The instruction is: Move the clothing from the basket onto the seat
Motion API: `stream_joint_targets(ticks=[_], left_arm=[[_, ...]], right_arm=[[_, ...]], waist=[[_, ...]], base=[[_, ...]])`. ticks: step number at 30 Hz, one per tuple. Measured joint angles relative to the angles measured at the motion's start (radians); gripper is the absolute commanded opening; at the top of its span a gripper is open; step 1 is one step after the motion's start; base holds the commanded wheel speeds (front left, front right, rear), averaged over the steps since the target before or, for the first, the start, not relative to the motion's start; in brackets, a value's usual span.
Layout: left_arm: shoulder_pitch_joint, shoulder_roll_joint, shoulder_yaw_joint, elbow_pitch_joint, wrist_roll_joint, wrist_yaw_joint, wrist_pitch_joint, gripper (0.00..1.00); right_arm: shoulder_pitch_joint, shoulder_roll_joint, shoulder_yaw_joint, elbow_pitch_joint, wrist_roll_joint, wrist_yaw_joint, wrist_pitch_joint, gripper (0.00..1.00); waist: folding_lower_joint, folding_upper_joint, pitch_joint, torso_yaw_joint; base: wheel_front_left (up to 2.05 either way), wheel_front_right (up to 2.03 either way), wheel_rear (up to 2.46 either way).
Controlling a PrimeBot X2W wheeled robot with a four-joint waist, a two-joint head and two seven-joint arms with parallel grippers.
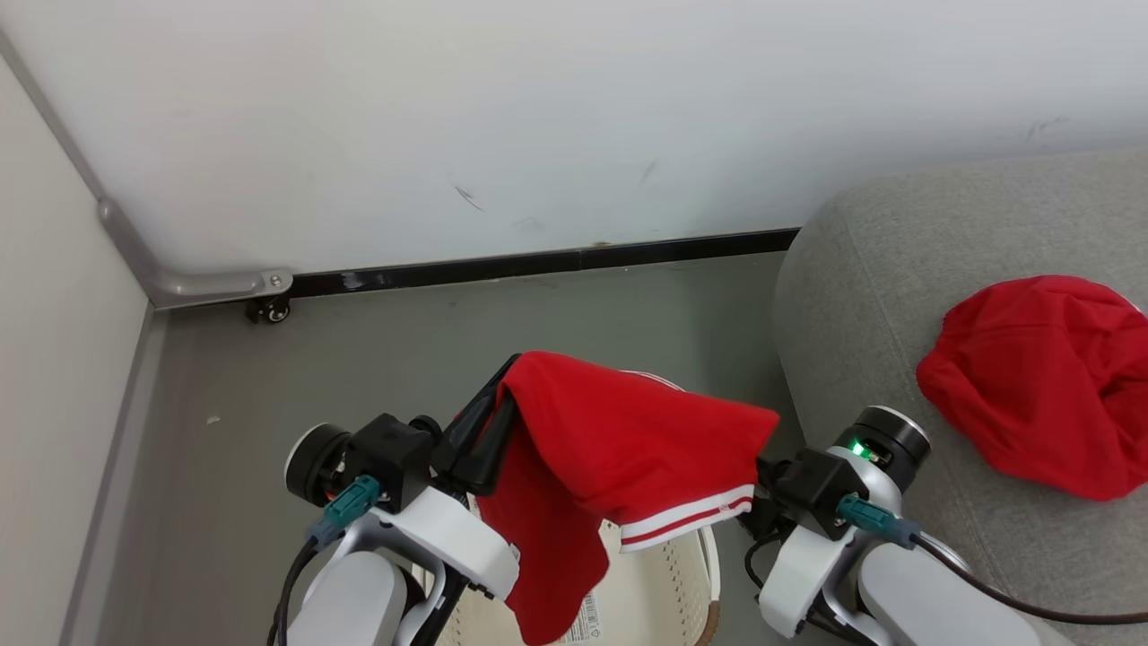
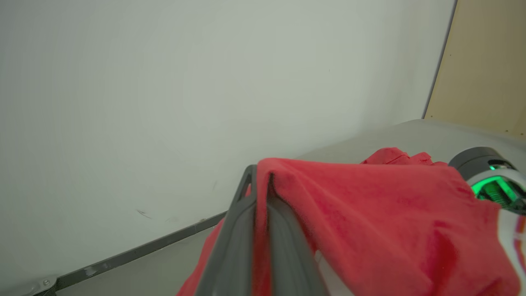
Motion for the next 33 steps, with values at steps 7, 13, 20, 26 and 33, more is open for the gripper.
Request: stream_joint_targets(ticks=[7,13,20,26,33], left_arm=[[0.017,-0.005,0.008,0.024,-0.028,0.000,0.000,0.68],[0.017,-0.016,0.016,0.029,-0.039,-0.001,0.000,1.00],[0.020,-0.016,0.053,0.027,-0.045,0.001,0.000,1.00],[0.040,-0.012,0.102,0.008,-0.047,0.019,0.000,1.00],[0.058,-0.010,0.128,-0.007,-0.047,0.028,0.000,1.00]], right_arm=[[0.024,0.022,-0.065,-0.007,0.057,0.000,-0.010,0.00],[0.024,0.021,-0.114,-0.010,0.068,0.000,-0.018,0.00],[0.025,-0.001,-0.184,-0.018,0.071,0.000,-0.020,0.00],[0.062,-0.025,-0.290,-0.033,0.074,0.000,-0.020,0.00],[0.130,-0.033,-0.416,-0.049,0.075,0.000,-0.021,0.00]], waist=[[0.0000,0.0000,-0.002,-0.021],[0.0000,0.0000,-0.002,-0.027],[0.0000,0.0000,-0.001,-0.026],[0.0000,0.0000,0.002,-0.030],[0.0000,0.0000,0.005,-0.046]], base=[[0.00,0.00,0.00],[0.00,0.00,0.00],[0.00,0.00,0.00],[0.00,0.00,0.00],[0.00,0.00,0.00]])
